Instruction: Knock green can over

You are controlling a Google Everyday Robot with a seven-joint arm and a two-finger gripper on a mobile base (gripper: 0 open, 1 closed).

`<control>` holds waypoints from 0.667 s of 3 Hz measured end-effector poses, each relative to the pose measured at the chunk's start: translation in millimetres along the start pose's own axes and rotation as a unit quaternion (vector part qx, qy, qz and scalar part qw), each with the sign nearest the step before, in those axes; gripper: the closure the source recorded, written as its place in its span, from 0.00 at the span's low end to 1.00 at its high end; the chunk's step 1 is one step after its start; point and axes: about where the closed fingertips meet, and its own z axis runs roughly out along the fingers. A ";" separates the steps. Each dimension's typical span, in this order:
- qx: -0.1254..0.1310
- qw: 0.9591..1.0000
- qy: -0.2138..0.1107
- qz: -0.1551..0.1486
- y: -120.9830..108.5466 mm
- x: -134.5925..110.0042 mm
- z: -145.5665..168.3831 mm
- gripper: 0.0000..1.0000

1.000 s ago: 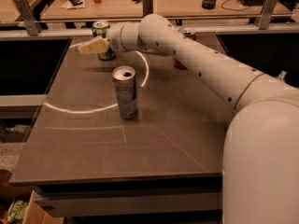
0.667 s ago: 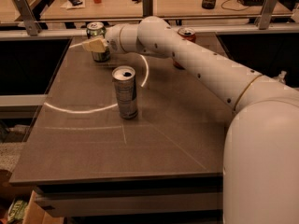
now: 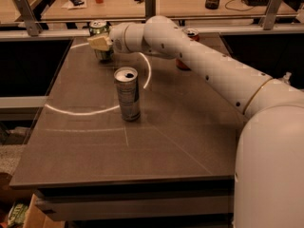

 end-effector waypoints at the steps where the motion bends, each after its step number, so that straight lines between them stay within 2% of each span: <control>1: 0.012 0.999 0.002 -0.038 -7.7 -31.8 -41.5 1.00; 2: 0.022 0.996 0.020 -0.080 -4.5 -67.1 -104.0 1.00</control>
Offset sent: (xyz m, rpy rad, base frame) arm -0.0918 -0.1343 0.1592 -0.2251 -0.1935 -0.0183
